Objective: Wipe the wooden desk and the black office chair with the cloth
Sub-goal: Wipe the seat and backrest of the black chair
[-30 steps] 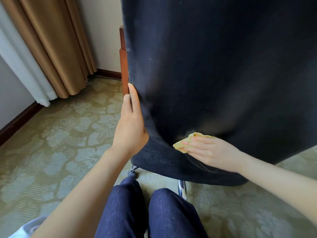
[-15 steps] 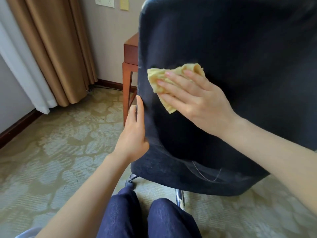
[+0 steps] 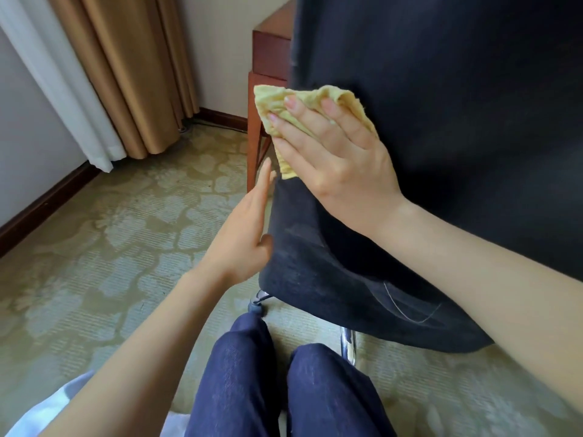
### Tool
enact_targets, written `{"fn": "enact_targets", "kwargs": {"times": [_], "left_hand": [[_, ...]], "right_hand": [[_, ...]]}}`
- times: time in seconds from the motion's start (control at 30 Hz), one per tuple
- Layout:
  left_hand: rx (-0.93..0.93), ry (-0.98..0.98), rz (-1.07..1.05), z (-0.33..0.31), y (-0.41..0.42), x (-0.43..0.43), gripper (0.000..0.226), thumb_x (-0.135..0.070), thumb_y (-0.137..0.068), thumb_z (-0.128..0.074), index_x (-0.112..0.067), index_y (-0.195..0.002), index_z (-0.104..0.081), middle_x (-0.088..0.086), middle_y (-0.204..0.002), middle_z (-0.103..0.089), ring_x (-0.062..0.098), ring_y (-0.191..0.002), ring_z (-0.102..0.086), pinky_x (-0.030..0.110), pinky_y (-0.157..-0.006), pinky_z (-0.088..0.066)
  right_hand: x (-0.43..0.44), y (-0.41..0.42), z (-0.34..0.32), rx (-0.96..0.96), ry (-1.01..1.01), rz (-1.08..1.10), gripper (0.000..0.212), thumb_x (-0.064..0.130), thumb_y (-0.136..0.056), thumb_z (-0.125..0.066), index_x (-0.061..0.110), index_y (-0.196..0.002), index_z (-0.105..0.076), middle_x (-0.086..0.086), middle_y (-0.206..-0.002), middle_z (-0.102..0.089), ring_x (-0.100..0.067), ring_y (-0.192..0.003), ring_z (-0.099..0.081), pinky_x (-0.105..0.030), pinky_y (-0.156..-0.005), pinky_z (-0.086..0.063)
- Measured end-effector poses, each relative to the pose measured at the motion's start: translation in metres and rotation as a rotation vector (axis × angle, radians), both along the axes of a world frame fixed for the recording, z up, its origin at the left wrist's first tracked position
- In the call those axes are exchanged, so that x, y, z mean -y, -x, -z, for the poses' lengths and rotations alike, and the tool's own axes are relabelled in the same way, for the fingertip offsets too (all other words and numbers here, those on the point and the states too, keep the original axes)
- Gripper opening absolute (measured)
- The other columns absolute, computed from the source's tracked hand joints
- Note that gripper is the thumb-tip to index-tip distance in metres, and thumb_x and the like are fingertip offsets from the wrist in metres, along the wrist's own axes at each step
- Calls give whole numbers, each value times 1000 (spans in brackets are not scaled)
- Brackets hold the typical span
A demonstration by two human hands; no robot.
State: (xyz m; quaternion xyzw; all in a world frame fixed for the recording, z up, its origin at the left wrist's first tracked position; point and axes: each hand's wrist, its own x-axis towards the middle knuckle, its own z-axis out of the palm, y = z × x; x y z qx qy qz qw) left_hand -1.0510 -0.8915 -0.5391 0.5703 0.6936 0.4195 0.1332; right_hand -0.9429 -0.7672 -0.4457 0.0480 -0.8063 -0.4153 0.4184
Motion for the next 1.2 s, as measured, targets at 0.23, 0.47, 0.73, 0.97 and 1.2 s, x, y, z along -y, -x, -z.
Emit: {"fn": "enact_targets", "kwargs": {"times": [0.23, 0.47, 0.73, 0.97, 1.2], "left_hand": [[4, 184, -98, 49, 2, 14, 93, 11, -79, -47, -15, -152, 5, -5, -158, 7, -3, -140, 5, -4, -99, 5], [-33, 180, -84, 35, 15, 13, 99, 13, -78, -46, -28, -151, 9, -13, -156, 18, -6, -139, 12, -2, -100, 2], [307, 122, -83, -1, 26, -30, 99, 7, -84, -52, -24, -151, 13, -9, -159, 9, -3, -140, 2, 10, -104, -12], [402, 51, -51, -1, 24, -42, 99, 20, -74, -42, -29, -152, -4, -23, -145, -17, -17, -124, -12, -2, -96, -18], [387, 128, -19, 1, 32, -30, 97, 20, -76, -33, -33, -152, -6, -13, -155, -21, 3, -140, -18, 6, -91, -27]], "right_hand": [[-7, -5, 65, 287, 85, 68, 36, 7, -99, -37, 12, -120, -66, -4, -132, -58, -20, -124, -53, -37, -108, -39], [-15, -25, 120, 496, 158, 175, 38, 20, -95, -54, 8, -132, -54, -3, -144, -44, -18, -132, -43, -34, -108, -38], [-18, -70, 129, 622, 230, 164, 38, 17, -87, -66, 8, -124, -61, -2, -137, -53, -17, -126, -51, -34, -105, -42], [-21, -115, 101, 500, 240, 157, 34, 0, -94, -53, 3, -128, -58, -7, -136, -54, -21, -124, -53, -40, -106, -41], [-13, -65, 57, 128, 228, 36, 30, -7, -92, -54, 10, -110, -71, -3, -121, -65, -23, -114, -60, -37, -101, -41]]}}
